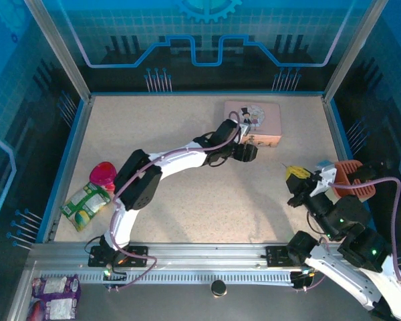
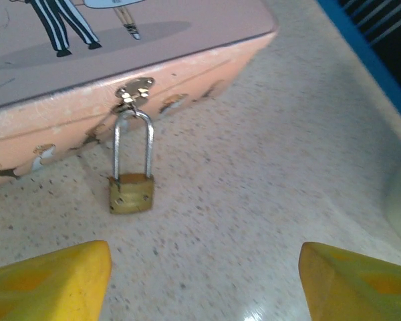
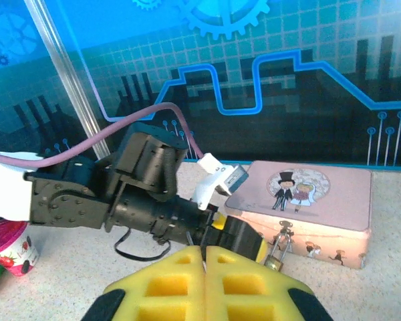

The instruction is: Unlock the padlock with the key

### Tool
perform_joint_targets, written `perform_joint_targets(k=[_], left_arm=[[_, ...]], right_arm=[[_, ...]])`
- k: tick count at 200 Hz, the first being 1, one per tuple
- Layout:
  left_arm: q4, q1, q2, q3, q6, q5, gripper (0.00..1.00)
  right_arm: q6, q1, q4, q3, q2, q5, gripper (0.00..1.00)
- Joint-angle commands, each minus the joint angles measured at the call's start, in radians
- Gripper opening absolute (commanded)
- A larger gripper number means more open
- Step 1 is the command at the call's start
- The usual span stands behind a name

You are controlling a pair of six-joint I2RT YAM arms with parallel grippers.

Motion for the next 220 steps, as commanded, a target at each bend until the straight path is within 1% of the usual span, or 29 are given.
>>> perform_joint_targets(k=[1,17,47,70,93,110,132,155,168,176,189,205,220], left_arm=[[-0.147,-0.011,0.084,0.118,-0.008,-0.137,0.76],[-0.181,-0.019,0.143,0.189,-0.015,-0.174,0.76],[-0.260,-0.035,0.267,0.340,-0.032,-0.239,0.78],[-0.290,-0.042,0.333,0.412,-0.053,-0.266,0.80],[-0.361,-0.044,0.401,0.512,-0.094,-0.318,0.77],[-0.375,-0.043,0.443,0.565,-0.108,-0.314,0.74],[-0.381,-0.044,0.480,0.607,-0.127,-0.309,0.67],[-0.390,-0.044,0.503,0.632,-0.146,-0.343,0.60],[-0.382,-0.042,0.510,0.634,-0.149,-0.349,0.52],[-0.376,-0.039,0.513,0.635,-0.154,-0.333,0.45],[-0.374,-0.037,0.512,0.636,-0.167,-0.320,0.38],[-0.378,-0.038,0.497,0.622,-0.164,-0.347,0.32],[-0.345,-0.031,0.455,0.551,-0.160,-0.363,0.28]], right_arm=[[0.071,-0.010,-0.058,0.017,-0.027,0.007,0.00],[0.090,-0.009,-0.070,0.005,-0.041,-0.017,0.00],[0.086,-0.008,-0.085,-0.007,-0.079,-0.019,0.00],[0.087,-0.009,-0.083,-0.011,-0.099,-0.038,0.00],[0.099,-0.009,-0.085,-0.019,-0.116,-0.059,0.00],[0.107,-0.008,-0.095,-0.027,-0.125,-0.067,0.00],[0.114,-0.008,-0.100,-0.036,-0.134,-0.067,0.00],[0.119,-0.008,-0.096,-0.042,-0.136,-0.076,0.00],[0.124,-0.009,-0.096,-0.044,-0.134,-0.076,0.00],[0.127,-0.008,-0.093,-0.048,-0.135,-0.076,0.00],[0.125,-0.009,-0.086,-0.054,-0.128,-0.077,0.00],[0.120,-0.009,-0.081,-0.065,-0.100,-0.082,0.00],[0.139,-0.009,-0.094,-0.067,-0.052,-0.085,0.00]])
